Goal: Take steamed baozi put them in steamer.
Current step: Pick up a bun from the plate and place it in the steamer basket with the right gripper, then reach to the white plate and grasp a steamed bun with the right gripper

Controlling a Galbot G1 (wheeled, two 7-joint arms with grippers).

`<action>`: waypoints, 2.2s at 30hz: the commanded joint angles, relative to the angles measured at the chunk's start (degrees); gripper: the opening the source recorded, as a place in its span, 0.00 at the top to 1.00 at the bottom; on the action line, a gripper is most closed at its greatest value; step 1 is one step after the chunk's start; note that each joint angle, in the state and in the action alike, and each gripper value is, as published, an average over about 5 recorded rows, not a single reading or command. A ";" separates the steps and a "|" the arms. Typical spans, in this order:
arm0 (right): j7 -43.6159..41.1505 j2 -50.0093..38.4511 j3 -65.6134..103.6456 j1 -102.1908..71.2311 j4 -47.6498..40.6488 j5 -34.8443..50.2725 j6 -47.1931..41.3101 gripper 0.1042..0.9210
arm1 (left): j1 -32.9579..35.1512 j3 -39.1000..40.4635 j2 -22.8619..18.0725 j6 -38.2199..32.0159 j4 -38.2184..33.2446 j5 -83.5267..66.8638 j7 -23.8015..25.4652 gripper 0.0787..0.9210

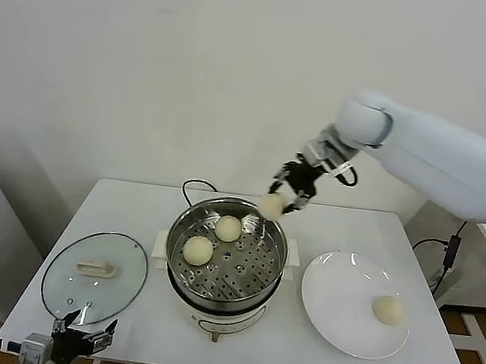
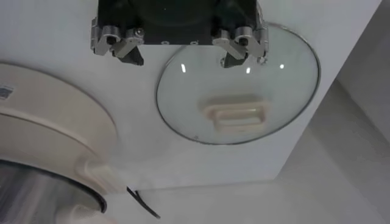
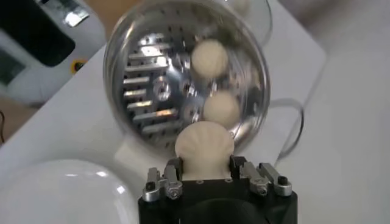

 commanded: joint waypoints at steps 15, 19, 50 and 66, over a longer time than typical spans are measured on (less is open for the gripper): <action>0.60 5.19 4.00 -10.95 11.03 -23.02 27.50 0.54 | -0.08 -0.06 0.29 -0.06 0.34 -0.25 -0.03 0.12; 0.46 5.83 4.58 -12.58 11.03 -25.27 28.71 0.54 | -0.09 -0.04 0.33 -0.13 0.63 -0.30 -0.02 0.12; 1.40 7.60 7.99 -18.28 9.00 -30.88 29.58 0.30 | -1.36 0.62 0.02 -0.22 1.91 -0.41 0.00 0.12; -5.56 -1.09 9.22 -5.21 -14.02 -12.02 8.58 0.12 | -1.07 0.07 0.25 -0.10 0.81 -0.78 -0.09 0.12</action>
